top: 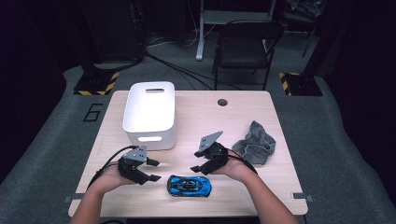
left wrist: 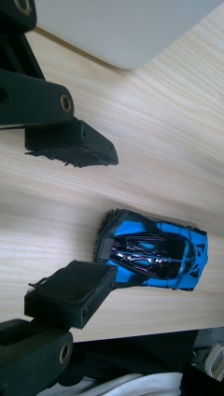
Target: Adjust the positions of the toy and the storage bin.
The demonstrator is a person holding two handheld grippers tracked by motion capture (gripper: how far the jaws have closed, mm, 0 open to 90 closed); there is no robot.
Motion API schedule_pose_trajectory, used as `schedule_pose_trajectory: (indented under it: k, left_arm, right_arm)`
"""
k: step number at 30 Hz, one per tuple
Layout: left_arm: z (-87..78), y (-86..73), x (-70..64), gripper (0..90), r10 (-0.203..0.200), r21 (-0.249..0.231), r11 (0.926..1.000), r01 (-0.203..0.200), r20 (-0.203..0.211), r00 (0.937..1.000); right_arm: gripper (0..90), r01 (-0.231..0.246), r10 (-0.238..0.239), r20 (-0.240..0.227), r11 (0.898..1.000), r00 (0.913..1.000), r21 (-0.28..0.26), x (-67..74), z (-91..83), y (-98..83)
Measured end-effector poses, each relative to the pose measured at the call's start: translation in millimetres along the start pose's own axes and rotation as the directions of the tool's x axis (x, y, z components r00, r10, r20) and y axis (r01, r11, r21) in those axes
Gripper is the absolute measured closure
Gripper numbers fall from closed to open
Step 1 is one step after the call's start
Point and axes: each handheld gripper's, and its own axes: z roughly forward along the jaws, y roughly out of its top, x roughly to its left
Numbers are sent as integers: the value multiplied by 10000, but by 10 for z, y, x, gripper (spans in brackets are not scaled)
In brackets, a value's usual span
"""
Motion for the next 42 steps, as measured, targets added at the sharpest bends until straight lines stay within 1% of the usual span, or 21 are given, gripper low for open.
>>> schedule_pose_trajectory:
  k: [4, 6, 7, 8, 12, 14, 17, 23, 24, 26, 28, 29, 33, 34, 35, 36, 37, 39, 40, 41, 42]
  left_arm:
    - [-97, 10, 27, 403, 94, 173, 9998, -88, -361, 9993]
    - [-173, 9, 37, 404, -61, 111, 9999, 67, -574, 9983]
    - [-223, 5, 43, 404, -164, 29, 9999, 167, -733, 9972]
    - [-260, 1, 51, 402, -303, -73, 9995, 298, -876, 9957]
    - [-378, -7, 81, 404, -637, -363, 9976, 597, -1206, 9907]
    - [-438, 5, 100, 406, -750, -387, 9968, 700, -1459, 9865]
    - [-527, 40, 106, 413, -725, -285, 9972, 687, -1667, 9833]
    - [-810, 156, 140, 421, -915, -342, 9957, 863, -2096, 9735]
    - [-842, 167, 144, 423, -983, -411, 9949, 917, -2114, 9724]
    - [-939, 200, 163, 438, -910, -401, 9956, 844, -2093, 9736]
    - [-1031, 230, 188, 452, -904, -375, 9957, 841, -2223, 9708]
    - [-1085, 247, 205, 456, -906, -413, 9957, 832, -2324, 9684]
    - [-1204, 273, 289, 456, -1258, -596, 9918, 1135, -2837, 9506]
    - [-1225, 272, 317, 457, -1350, -606, 9906, 1227, -2878, 9481]
    - [-1234, 268, 343, 457, -1473, -627, 9889, 1346, -3004, 9424]
    - [-1244, 261, 376, 458, -1528, -595, 9882, 1413, -3025, 9408]
    - [-1248, 255, 395, 462, -1528, -583, 9882, 1417, -3012, 9412]
    - [-1249, 238, 438, 461, -1678, -682, 9857, 1541, -3132, 9348]
    - [-1257, 233, 454, 459, -1774, -695, 9840, 1638, -3106, 9338]
    - [-1269, 224, 484, 455, -1811, -771, 9833, 1650, -3218, 9293]
    - [-1292, 220, 514, 446, -1956, -785, 9806, 1798, -3234, 9258]
  right_arm:
    - [383, 146, -146, 16, 9999, 9999, 59, 12, 3, 9]
    - [379, 121, -122, 128, 9999, 9998, 82, 11, -3, 22]
    - [372, 44, -46, 261, 10000, 9996, 87, 3, -10, 35]
    - [371, -165, 161, 363, 9998, 9992, 108, -4, -25, 54]
    - [367, -580, 588, 625, 9982, 9963, -136, -41, -77, 124]
    - [377, -594, 604, 804, 9981, 9949, -153, -55, -82, 160]
    - [378, -501, 509, 892, 9987, 9947, -120, -67, -71, 202]
    - [370, -330, 344, 1145, 9994, 9928, -137, -81, -89, 358]
    - [370, -298, 314, 1127, 9994, 9931, -153, -80, -97, 398]
    - [373, -167, 181, 1133, 9998, 9934, -128, -82, -112, 466]
    - [378, -260, 264, 1125, 9996, 9933, -56, -85, -121, 525]
    - [381, -246, 256, 1148, 9996, 9931, -101, -91, -124, 554]
    - [387, -433, 460, 1256, 9988, 9910, -242, -130, -124, 641]
    - [390, -472, 503, 1308, 9985, 9901, -265, -138, -120, 655]
    - [389, -544, 574, 1331, 9982, 9894, -265, -147, -114, 666]
    - [392, -544, 578, 1363, 9981, 9890, -288, -158, -102, 677]
    - [400, -567, 589, 1361, 9982, 9889, -205, -166, -88, 689]
    - [402, -594, 608, 1428, 9981, 9879, -146, -183, -72, 707]
    - [404, -675, 690, 1449, 9976, 9870, -153, -200, -65, 720]
    - [403, -734, 753, 1423, 9971, 9869, -185, -213, -62, 729]
    - [401, -838, 861, 1420, 9962, 9861, -225, -225, -57, 742]
